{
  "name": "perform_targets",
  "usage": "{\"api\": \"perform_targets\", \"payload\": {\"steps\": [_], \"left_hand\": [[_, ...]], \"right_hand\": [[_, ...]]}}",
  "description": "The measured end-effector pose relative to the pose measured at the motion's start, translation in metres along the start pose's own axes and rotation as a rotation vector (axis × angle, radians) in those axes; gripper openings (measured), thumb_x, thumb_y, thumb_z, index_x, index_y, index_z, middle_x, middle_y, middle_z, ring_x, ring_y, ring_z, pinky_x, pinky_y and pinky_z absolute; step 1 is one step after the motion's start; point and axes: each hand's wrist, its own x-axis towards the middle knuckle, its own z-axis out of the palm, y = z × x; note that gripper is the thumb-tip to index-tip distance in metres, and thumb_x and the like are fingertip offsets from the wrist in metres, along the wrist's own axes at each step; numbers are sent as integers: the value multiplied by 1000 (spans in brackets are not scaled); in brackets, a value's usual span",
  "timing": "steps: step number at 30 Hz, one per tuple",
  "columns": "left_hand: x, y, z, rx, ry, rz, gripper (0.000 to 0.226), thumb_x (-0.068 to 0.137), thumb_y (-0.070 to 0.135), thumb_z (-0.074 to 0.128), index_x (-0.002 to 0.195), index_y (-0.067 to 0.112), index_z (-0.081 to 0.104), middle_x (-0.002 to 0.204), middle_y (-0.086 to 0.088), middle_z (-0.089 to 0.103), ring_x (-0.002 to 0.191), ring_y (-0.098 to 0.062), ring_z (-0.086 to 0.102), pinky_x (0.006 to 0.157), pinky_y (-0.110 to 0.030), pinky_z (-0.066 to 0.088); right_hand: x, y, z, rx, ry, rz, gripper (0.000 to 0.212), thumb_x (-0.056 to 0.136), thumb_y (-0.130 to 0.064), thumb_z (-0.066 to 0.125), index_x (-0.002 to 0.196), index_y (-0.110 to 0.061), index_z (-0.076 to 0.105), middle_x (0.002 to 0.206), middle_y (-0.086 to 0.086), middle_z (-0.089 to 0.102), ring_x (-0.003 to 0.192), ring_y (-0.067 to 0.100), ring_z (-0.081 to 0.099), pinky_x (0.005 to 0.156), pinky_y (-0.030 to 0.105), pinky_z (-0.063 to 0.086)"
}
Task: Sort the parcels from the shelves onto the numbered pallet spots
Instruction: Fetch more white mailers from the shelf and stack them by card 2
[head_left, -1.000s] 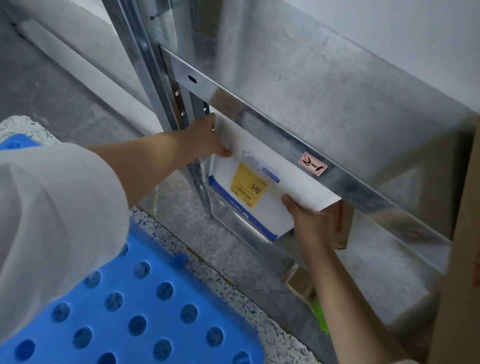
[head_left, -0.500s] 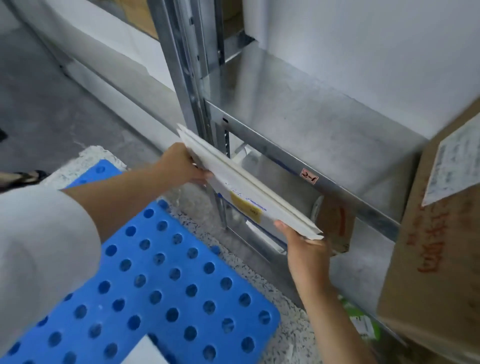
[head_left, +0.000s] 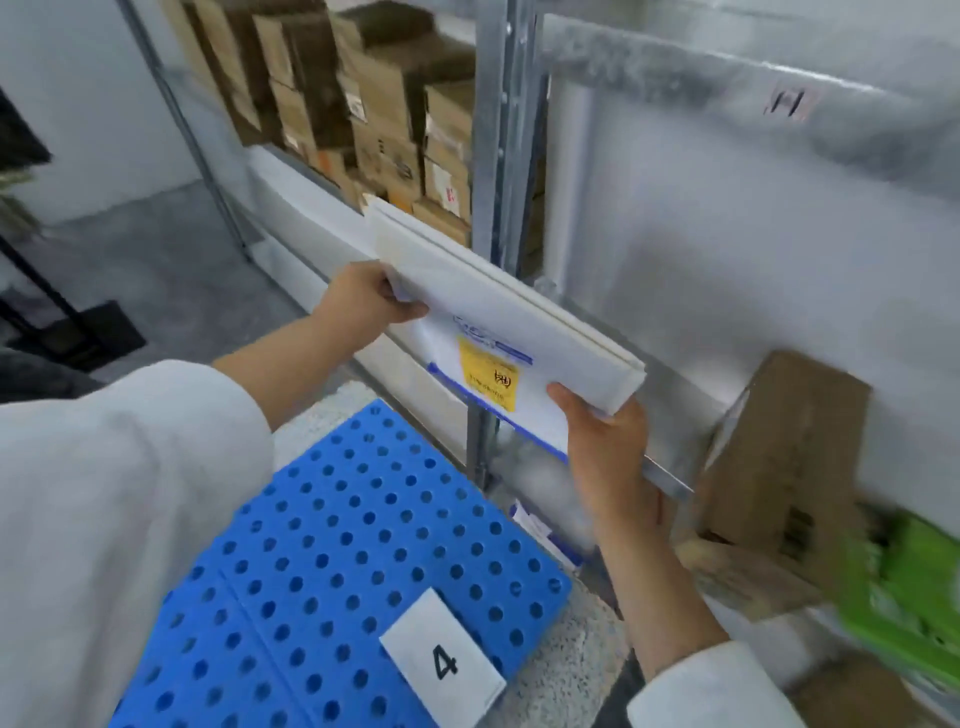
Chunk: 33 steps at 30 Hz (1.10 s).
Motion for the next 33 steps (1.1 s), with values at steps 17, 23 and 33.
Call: {"api": "perform_targets", "payload": {"steps": [17, 23, 33], "left_hand": [[-281, 18, -92, -507, 403, -335, 31, 84, 33, 72, 99, 5, 68, 100, -14, 72, 96, -33, 68, 88, -51, 54], [-369, -10, -104, -507, 641, -464, 31, 88, 29, 69, 87, -1, 63, 82, -18, 65, 77, -28, 60, 68, -42, 50], [-488, -66, -166, -545, 907, -623, 21, 93, 30, 62, 95, 9, 64, 95, -6, 68, 85, -23, 65, 68, -35, 55]], "right_hand": [[-78, -163, 22, -26, -385, 106, 37, 94, -35, 61, 123, -16, 52, 109, -1, 66, 92, 18, 67, 71, 33, 56], [-136, -135, 40, -272, -681, 221, 59, 92, -54, 53, 136, -25, 27, 121, -5, 54, 95, 13, 58, 87, 37, 48], [-273, -100, 88, -260, -1053, 58, 69, 97, -14, 53, 150, -39, 18, 134, -14, 46, 110, 10, 51, 87, 27, 48]]}}
